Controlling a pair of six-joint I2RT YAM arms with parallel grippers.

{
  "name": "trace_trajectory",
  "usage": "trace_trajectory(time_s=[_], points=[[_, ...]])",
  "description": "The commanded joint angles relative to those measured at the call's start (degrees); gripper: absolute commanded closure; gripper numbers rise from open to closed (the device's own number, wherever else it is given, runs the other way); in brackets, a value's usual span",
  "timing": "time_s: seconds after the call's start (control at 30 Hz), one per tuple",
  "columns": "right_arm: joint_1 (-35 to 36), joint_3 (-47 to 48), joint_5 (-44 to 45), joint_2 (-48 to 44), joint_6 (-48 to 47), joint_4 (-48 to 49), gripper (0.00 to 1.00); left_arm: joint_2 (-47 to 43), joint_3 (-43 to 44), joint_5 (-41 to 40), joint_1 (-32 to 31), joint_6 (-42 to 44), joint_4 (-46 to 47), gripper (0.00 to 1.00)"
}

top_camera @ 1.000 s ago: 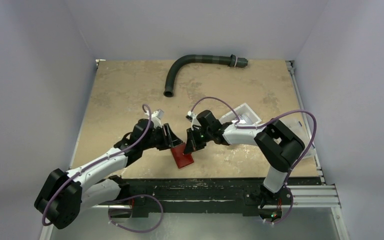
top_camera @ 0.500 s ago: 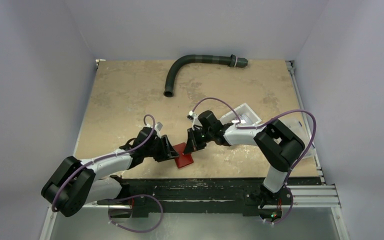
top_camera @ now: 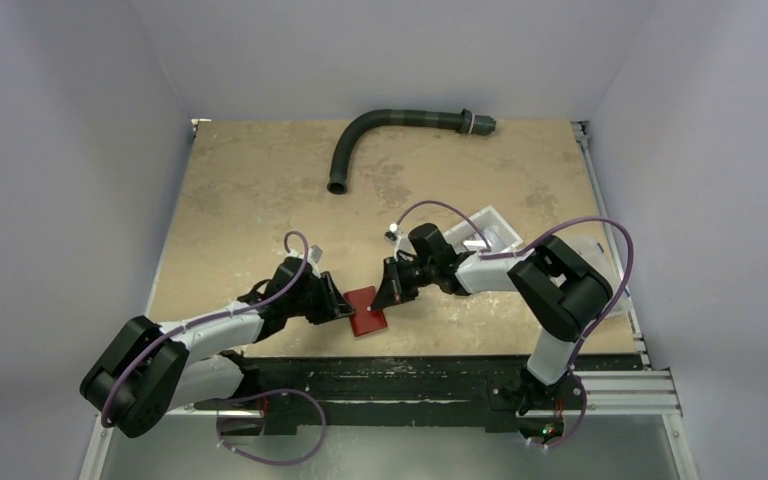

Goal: Put the credit cards into the card holder
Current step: Close the card holder at the center of the board.

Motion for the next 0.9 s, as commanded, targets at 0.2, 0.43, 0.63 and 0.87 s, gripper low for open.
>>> trace_trajectory(time_s=[0.2, 0.43, 0.63, 0.87], points=[[-0.8, -0.1, -4.4, 0.8, 3.0, 3.9, 1.0, -0.7, -1.4, -0.1, 0.0, -0.5, 2.6, 0.73], [-0.8, 1.3, -1.8, 2.1, 1.4, 0.1, 1.0, -1.4, -1.4, 0.4, 0.0, -0.5, 2.9, 0.74], [-0.8, 1.6, 2.0, 1.9, 2.5, -1.4, 1.0, -1.9, -1.6, 0.4, 0.0, -0.8, 3.0, 0.74], [-2.2, -0.7, 5.7, 0.3, 5.6, -0.7, 1.0, -1.7, -2.0, 0.4, 0.0, -0.8, 3.4, 0.73]])
